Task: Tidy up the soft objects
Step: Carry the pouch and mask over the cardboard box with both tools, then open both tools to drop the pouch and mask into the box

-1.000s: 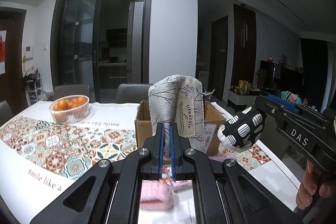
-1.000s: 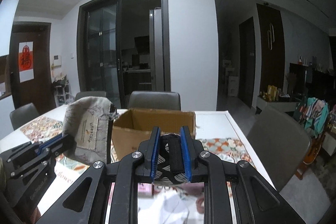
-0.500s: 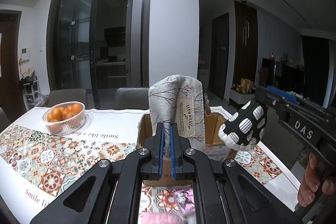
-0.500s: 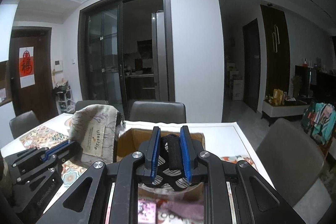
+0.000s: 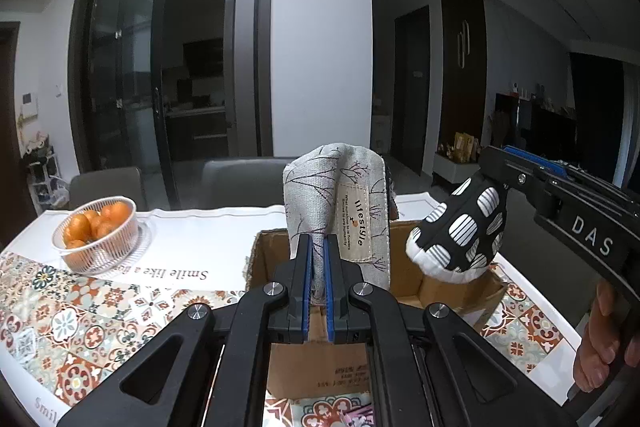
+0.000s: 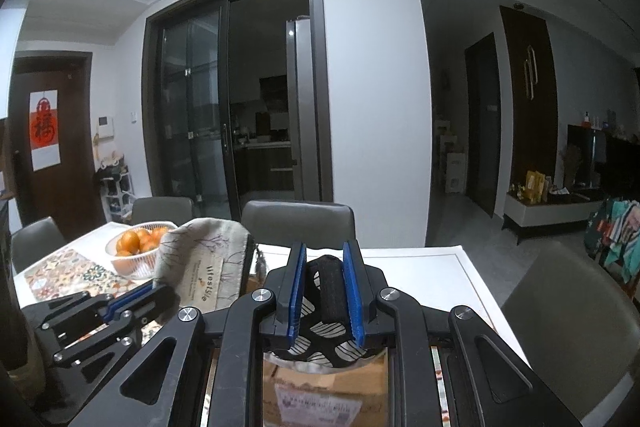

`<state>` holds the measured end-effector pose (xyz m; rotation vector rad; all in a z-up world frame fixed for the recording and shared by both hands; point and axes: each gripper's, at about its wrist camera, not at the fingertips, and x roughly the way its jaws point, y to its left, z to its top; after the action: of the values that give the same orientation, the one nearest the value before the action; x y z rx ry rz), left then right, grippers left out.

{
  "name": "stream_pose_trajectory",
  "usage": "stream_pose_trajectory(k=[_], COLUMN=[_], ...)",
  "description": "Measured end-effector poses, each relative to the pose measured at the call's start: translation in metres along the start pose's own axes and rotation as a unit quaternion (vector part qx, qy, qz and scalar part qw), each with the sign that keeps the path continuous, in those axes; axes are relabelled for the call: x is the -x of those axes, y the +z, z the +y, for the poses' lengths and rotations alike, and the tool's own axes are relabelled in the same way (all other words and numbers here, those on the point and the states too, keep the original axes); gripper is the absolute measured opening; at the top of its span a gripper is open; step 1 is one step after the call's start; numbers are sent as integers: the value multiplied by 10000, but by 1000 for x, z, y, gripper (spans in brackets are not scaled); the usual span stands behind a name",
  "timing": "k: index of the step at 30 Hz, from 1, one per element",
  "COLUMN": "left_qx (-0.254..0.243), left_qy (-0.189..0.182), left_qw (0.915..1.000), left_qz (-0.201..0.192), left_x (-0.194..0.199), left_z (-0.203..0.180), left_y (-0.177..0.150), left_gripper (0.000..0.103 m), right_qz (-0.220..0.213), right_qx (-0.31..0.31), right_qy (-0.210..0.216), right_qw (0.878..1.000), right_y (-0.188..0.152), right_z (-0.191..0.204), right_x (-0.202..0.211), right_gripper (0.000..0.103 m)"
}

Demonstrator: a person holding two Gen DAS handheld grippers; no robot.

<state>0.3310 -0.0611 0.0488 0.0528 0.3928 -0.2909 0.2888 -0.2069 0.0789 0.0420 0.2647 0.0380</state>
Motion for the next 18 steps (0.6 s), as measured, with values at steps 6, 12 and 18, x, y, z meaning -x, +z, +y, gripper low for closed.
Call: stream_pose_trajectory(k=[6,12,18], left_qx=[14,113,43], left_qy=[-86,-146,-46], left_qw=[9992,9975,9980], left_qz=[385,688,624], left_x=[-31,-49,-34], left_z=[3,4,5], left_y=[-6,-14,-13], left_gripper=[8,19,36], right_qz=[365,796,949], right_qx=[-65,-222,-370], right_qy=[15,6,-160], right_qw=[9993,9966,9947], right_y=[-6,-17,-22], right_z=[-7,-19,-25], right_x=[-32,-55,-56], right_gripper=[21,22,39])
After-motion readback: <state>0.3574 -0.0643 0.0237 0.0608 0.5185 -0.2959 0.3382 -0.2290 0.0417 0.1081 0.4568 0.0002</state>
